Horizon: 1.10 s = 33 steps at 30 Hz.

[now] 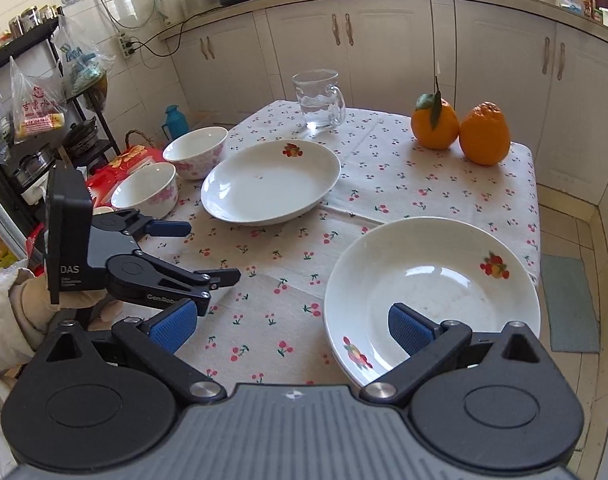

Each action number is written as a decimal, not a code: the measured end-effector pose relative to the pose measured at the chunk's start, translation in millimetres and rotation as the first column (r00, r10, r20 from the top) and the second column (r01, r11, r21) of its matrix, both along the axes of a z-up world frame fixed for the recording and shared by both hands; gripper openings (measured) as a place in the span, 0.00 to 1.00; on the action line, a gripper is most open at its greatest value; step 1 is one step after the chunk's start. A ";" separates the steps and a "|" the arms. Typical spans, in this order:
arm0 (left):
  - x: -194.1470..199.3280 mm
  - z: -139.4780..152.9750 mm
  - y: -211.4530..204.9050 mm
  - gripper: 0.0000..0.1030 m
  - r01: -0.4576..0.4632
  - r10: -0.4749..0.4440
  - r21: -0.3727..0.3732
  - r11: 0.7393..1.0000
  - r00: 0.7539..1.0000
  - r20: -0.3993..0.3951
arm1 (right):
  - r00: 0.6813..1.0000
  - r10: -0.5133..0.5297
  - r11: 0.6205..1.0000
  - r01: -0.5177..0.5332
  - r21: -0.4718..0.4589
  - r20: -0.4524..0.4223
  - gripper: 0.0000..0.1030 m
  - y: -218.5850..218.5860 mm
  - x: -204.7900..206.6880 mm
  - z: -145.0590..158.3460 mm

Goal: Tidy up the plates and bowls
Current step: 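Open the right gripper and withdraw it from the stacked plates, then grasp the rim of the white cherry-print plate with the right gripper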

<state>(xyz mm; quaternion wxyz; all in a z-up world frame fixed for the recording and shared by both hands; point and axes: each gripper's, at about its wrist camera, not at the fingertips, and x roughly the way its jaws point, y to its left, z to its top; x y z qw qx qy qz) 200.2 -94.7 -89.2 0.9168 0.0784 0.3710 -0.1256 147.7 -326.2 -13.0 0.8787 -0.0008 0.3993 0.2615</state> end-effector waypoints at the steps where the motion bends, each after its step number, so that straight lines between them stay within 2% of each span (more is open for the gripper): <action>1: 2.0 -1.3 0.9 0.94 0.001 -0.001 -0.009 1.000 1.000 -0.003 | 1.000 0.004 1.000 -0.004 0.008 -0.003 1.00 2.0 4.4 -0.1; 5: 9.5 -4.6 1.6 0.99 -0.007 0.007 -0.032 0.999 1.000 -0.016 | 1.000 0.009 0.999 -0.009 0.034 0.008 1.00 7.6 21.4 0.5; 9: 12.7 -5.9 1.4 1.00 -0.008 0.007 -0.040 0.999 1.000 -0.005 | 1.000 0.011 0.999 -0.011 0.045 -0.003 1.00 13.3 46.4 -3.7; 15: 19.3 -7.2 2.2 1.00 -0.007 0.007 -0.045 0.999 1.000 0.009 | 0.999 0.038 0.987 -0.040 -0.153 -0.013 1.00 39.7 88.3 -16.5; 20: 29.4 -6.7 0.5 1.00 -0.031 0.032 -0.042 0.999 0.999 0.008 | 0.994 0.105 0.977 -0.108 -0.182 -0.024 1.00 59.6 126.5 -24.9; 26: 30.8 -7.5 -0.3 1.00 -0.052 0.053 -0.045 0.998 0.998 0.019 | 0.976 0.211 0.947 -0.216 -0.238 -0.046 1.00 89.6 166.4 -35.6; 33: 32.6 -5.7 2.4 0.99 -0.061 0.063 -0.053 0.997 0.997 0.036 | 0.955 0.279 0.926 -0.295 -0.237 -0.099 1.00 105.4 208.4 -49.6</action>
